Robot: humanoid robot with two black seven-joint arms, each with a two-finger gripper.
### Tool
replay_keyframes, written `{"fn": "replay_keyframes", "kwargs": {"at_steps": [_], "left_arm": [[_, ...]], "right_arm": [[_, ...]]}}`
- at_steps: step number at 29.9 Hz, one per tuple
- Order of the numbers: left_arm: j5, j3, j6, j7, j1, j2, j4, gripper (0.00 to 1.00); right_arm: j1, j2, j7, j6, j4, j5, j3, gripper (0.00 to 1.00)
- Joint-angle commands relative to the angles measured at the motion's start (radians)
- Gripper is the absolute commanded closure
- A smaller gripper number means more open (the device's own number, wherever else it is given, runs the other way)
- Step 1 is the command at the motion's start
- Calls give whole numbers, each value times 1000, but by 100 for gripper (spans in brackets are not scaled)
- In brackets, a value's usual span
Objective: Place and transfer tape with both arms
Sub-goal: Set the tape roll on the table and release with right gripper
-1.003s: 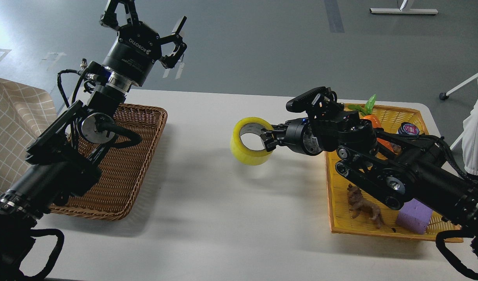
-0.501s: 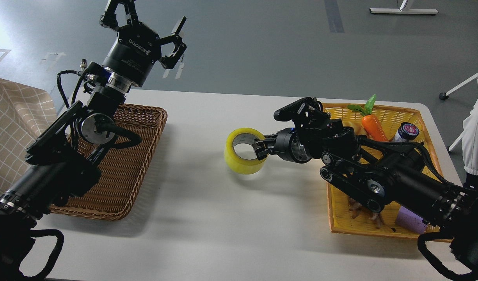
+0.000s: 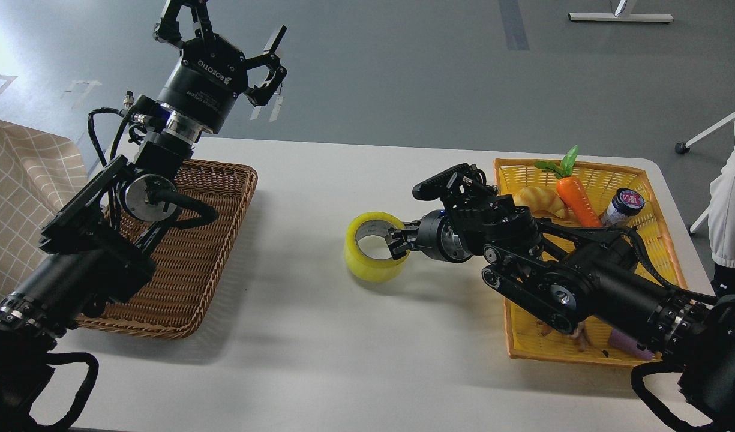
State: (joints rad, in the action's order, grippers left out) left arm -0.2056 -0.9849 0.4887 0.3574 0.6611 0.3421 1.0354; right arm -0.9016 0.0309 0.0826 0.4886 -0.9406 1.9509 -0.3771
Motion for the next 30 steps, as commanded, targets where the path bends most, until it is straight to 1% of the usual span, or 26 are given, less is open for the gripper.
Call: {"fn": "replay_keyframes", "kwargs": {"at_steps": [1,5,7,8,9,10,12,13,14,15,20,22,25,27,28,30], "left_arm": [[0,0,0,0,0,0,0,2],[0,0,0,0,0,0,0,2],[0,-3,0,0,0,0,0,2],[0,-3,0,0,0,0,0,2],[0,-3,0,0,0,0,0,2],[0,-3,0,0,0,0,0,2],[0,-5,0,0,0,0,0,2],[0,-5,0,0,0,0,0,2],[0,-3,0,0,0,0,0,2],[0,-5,0,0,0,0,0,2],[0,-5,0,0,0,5,0,2],[0,-6,0,0,0,5,0,2],[0,-5,0,-1,0,3,0,2],[0,-5,0,-2,0,3,0,2],[0,-5,0,-2,0,5,0,2],[-1,-3,0,-2,0,5,-1,2]], "right_arm": [[0,-6,-1,0,9,0,14,96],[-2,-23,-3,0,29,-1,14,93],[-2,-23,-3,0,29,-1,12,86],[-2,-23,-3,0,29,0,12,75],[-2,-25,-3,0,28,-1,9,57],[-2,-25,-3,0,28,-1,7,51],[-5,-25,-3,0,25,-3,7,44],[-5,-23,-3,0,25,-3,6,36],[-7,-23,-6,0,22,-4,4,21],[-8,-23,-6,0,13,-6,4,19],[-20,-19,-7,0,6,-6,3,17],[-31,-6,-7,0,-16,-6,-3,13],[-45,42,-9,0,-93,-9,-38,9],[-51,73,-9,0,-125,-15,-57,8],[-60,104,-9,0,-150,-32,-75,5],[-69,142,-9,0,-178,-73,-101,4]]}}
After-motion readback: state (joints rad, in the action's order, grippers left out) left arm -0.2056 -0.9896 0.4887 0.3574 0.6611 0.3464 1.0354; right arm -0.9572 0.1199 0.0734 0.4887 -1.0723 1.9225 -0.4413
